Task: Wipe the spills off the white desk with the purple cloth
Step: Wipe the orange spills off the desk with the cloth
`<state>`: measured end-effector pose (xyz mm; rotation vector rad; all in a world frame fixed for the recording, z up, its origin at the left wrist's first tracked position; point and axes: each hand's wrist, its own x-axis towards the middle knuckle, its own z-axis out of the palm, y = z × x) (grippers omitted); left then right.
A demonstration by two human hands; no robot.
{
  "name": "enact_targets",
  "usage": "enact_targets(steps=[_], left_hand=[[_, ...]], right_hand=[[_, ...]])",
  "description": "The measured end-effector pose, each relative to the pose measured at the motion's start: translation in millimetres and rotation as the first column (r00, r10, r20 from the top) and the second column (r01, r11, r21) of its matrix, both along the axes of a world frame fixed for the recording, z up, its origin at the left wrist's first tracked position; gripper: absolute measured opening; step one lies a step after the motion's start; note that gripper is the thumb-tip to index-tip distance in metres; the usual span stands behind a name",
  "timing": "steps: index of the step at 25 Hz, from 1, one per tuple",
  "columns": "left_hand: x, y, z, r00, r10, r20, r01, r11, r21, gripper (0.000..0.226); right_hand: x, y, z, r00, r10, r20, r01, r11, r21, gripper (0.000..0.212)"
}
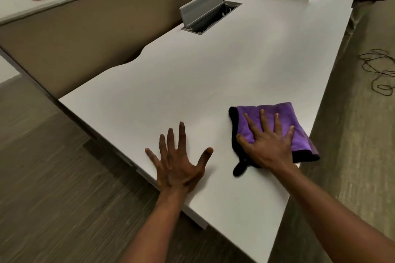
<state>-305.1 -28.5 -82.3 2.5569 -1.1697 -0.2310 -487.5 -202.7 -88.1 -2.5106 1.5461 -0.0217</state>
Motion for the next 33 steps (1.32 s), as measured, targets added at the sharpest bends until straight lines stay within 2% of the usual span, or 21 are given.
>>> enact_targets(steps=[6, 9, 15, 18, 22, 25, 29, 31, 33], left_hand=[[-3, -2, -1, 1.0, -0.007, 0.002, 0.007, 0.998, -0.061, 0.1], [-7, -3, 4, 1.0, -0.006, -0.002, 0.006, 0.999, -0.05, 0.1], [-8, -7, -3, 0.997, -0.03, 0.065, 0.026, 0.998, 0.06, 0.094], [-5, -7, -7, 0.997, -0.024, 0.077, 0.022, 0.999, 0.033, 0.095], [-9, -7, -13, 0.997, -0.013, 0.083, 0.015, 1.0, -0.017, 0.097], [-4, -7, -9, 0.996, -0.012, 0.083, 0.017, 0.998, -0.055, 0.091], [-2, -3, -4, 1.0, -0.002, 0.027, 0.007, 0.98, -0.198, 0.084], [-1, 3, -5, 1.0, -0.002, 0.013, 0.005, 0.975, -0.222, 0.085], [-1, 3, -2, 0.999, -0.033, -0.004, 0.032, 0.975, -0.22, 0.089]], right_hand=[[-52, 121, 16, 0.95, 0.299, 0.089, -0.307, 0.947, 0.091, 0.076], [-64, 90, 20, 0.945, 0.325, 0.038, -0.326, 0.944, 0.054, 0.079], [6, -37, 8, 0.992, 0.122, -0.024, -0.122, 0.992, -0.007, 0.083], [67, -52, 9, 0.988, 0.153, -0.017, -0.153, 0.988, 0.033, 0.086], [113, -33, 7, 0.963, 0.269, -0.008, -0.269, 0.963, 0.034, 0.087], [125, -13, 10, 0.912, 0.41, -0.014, -0.41, 0.912, 0.002, 0.081], [106, 14, 12, 0.746, 0.664, -0.039, -0.665, 0.747, -0.004, 0.078], [87, 34, 10, 0.688, 0.724, -0.048, -0.725, 0.689, -0.004, 0.078], [67, 49, 15, 0.67, 0.741, -0.044, -0.741, 0.671, 0.025, 0.079]])
